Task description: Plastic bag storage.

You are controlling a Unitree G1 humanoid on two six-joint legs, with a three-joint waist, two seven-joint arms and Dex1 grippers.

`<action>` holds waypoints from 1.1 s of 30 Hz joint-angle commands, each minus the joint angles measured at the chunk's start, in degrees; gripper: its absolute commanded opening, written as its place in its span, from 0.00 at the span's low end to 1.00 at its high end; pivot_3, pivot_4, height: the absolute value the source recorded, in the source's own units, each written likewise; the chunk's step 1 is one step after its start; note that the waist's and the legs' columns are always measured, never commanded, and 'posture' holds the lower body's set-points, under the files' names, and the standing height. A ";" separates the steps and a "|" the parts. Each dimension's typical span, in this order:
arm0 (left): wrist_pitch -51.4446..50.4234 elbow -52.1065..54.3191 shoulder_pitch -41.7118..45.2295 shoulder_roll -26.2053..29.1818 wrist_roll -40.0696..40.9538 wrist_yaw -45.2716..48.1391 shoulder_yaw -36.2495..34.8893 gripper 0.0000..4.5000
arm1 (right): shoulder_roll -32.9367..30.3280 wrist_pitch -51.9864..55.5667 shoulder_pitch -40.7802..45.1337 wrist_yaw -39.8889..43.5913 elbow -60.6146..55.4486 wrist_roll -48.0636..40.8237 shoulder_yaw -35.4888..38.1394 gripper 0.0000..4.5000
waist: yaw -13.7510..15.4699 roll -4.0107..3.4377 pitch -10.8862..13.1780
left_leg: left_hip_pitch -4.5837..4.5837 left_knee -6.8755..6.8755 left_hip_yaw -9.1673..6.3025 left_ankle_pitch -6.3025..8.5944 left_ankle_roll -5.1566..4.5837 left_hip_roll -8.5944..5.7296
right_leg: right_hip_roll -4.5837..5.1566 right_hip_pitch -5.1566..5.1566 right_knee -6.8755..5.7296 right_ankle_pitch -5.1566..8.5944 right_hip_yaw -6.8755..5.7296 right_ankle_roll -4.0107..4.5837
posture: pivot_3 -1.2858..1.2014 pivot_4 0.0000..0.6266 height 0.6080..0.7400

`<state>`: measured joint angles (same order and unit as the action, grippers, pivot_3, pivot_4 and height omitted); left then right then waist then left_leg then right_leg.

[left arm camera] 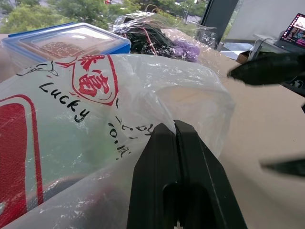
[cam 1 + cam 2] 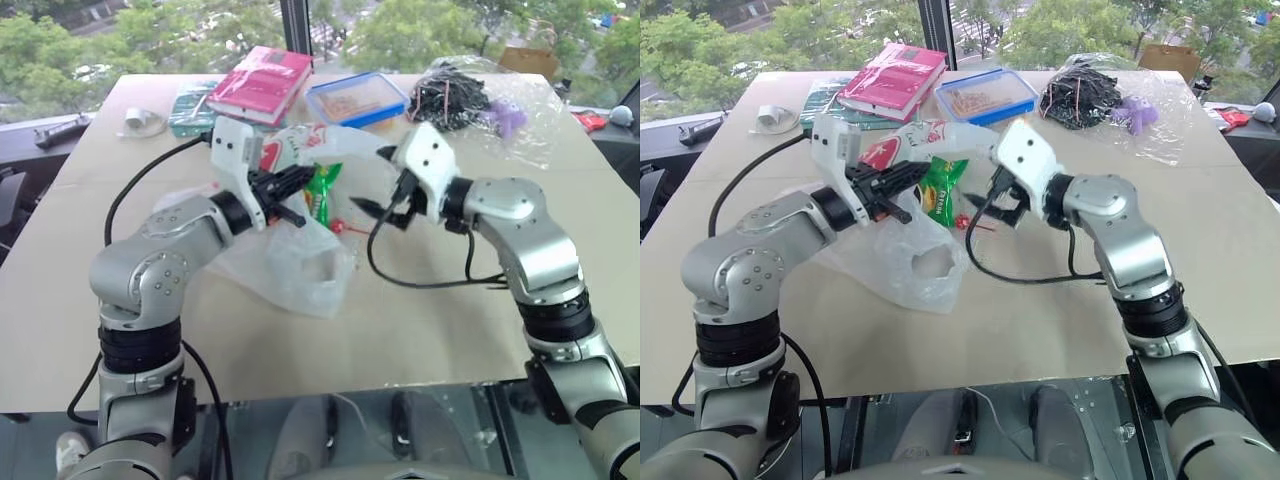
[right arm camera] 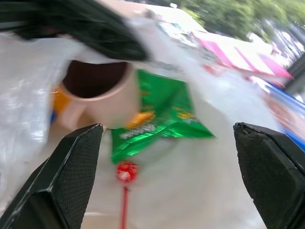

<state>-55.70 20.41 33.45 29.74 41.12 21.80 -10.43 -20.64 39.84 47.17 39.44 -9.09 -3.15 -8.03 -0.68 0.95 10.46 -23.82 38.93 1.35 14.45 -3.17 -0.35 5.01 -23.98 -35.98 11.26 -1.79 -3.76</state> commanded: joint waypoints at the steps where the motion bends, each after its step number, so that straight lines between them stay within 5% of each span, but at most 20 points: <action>1: 1.40 1.29 0.20 0.58 -0.10 0.45 -0.94 0.00 | 0.52 -1.08 3.87 -5.07 7.91 1.61 1.81 0.99 | 0.02 0.00 0.00 | 0.00 -0.01 -0.01 0.00 0.00 -0.01 | 0.00 0.00 0.00 0.00 -0.01 0.01 | 0.52 0.24 1.00; 7: 1.19 1.92 0.15 0.89 -0.17 0.44 -1.34 0.00 | 2.79 -7.66 7.62 -7.66 21.98 3.06 0.57 0.99 | -0.12 0.00 0.00 | -0.02 -0.10 0.02 0.00 -0.01 -0.08 | -0.01 -0.04 0.07 0.00 0.02 0.01 | 0.52 0.24 1.00; 10: 1.00 2.19 0.05 1.25 -0.12 0.36 -1.84 0.00 | 3.05 -7.58 7.97 -6.69 22.85 1.88 0.99 0.69 | -0.06 0.00 0.00 | -0.04 -0.13 0.02 0.00 -0.01 -0.04 | -0.01 -0.06 0.07 0.00 0.03 0.01 | 0.52 0.24 1.00; 11: 0.97 2.26 0.00 1.28 -0.09 0.30 -1.91 0.00 | 3.05 -7.44 7.99 -6.47 22.78 1.58 1.13 0.67 | -0.10 0.00 0.00 | -0.04 -0.13 0.02 0.00 -0.01 -0.03 | 0.00 -0.06 0.07 0.00 0.03 0.01 | 0.52 0.24 1.00; 17: 1.09 2.30 0.05 1.23 -0.18 0.17 -1.66 0.00 | 1.88 -4.37 7.00 -2.99 18.35 -2.23 2.31 0.06 | -0.09 0.00 0.00 | -0.04 -0.14 0.02 0.00 -0.01 0.00 | 0.00 -0.06 0.06 0.00 0.03 0.00 | 0.52 0.24 1.00; 20: 1.13 2.08 0.17 1.22 -0.20 0.23 -1.68 0.00 | 0.50 -0.78 5.58 -1.43 12.81 -4.98 3.17 0.18 | -0.04 0.00 0.00 | -0.05 -0.15 0.01 0.00 -0.01 0.01 | 0.00 -0.07 0.07 0.00 0.03 0.01 | 0.52 0.24 1.00; 28: 1.39 1.53 0.55 1.05 -0.30 0.57 -1.28 0.00 | -0.99 4.41 2.14 -2.71 7.40 -5.71 1.63 0.99 | -0.03 0.00 0.00 | -0.03 -0.16 0.02 0.00 -0.01 0.01 | 0.00 -0.07 0.05 0.00 0.03 0.00 | 0.52 0.24 1.00; 33: 1.57 1.50 0.87 1.16 -0.42 0.93 -0.97 0.00 | -0.24 0.94 3.58 -5.54 14.76 -2.84 0.66 0.99 | -0.05 0.00 0.00 | -0.03 -0.16 0.03 0.00 -0.01 0.00 | 0.00 -0.07 0.06 0.00 0.04 0.01 | 0.52 0.24 1.00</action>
<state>-55.54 20.65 33.39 30.35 40.68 22.23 -10.74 -20.98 43.31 48.80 35.34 3.50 -7.25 -7.51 -0.73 0.95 10.46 -23.86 38.77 1.38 14.45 -3.18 -0.35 5.01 -24.05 -35.92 11.26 -1.76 -3.75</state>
